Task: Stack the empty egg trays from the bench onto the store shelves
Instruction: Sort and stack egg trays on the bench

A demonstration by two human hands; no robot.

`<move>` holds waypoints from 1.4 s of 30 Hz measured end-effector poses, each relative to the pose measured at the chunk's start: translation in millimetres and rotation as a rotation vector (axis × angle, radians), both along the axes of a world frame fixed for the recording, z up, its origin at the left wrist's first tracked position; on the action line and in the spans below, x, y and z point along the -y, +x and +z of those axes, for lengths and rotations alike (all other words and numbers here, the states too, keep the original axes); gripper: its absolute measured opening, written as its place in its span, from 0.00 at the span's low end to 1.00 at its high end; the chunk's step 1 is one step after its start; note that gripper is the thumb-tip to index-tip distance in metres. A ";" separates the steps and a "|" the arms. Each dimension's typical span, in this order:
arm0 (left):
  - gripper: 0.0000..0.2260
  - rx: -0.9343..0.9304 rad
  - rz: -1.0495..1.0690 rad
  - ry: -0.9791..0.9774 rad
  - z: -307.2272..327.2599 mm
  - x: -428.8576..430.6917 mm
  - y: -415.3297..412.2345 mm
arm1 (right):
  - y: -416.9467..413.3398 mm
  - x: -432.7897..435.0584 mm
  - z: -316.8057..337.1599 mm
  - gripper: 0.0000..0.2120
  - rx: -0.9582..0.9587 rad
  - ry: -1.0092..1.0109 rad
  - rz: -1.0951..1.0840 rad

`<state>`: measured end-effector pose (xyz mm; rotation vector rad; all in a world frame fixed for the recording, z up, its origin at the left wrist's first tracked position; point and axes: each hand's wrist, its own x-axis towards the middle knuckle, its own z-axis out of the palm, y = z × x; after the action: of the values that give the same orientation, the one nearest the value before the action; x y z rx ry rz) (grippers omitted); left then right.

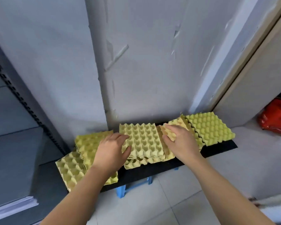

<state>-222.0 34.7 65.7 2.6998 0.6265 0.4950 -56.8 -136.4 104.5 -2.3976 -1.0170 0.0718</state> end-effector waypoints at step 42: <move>0.53 -0.360 0.592 -0.802 -291.9 -83.3 167.7 | 196.8 -83.3 -331.8 0.38 -0.583 -0.308 -0.025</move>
<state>-54.3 118.0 -226.1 1.8139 1.3833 -0.1280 140.1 -53.1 -227.3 -2.4185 -0.7320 0.9178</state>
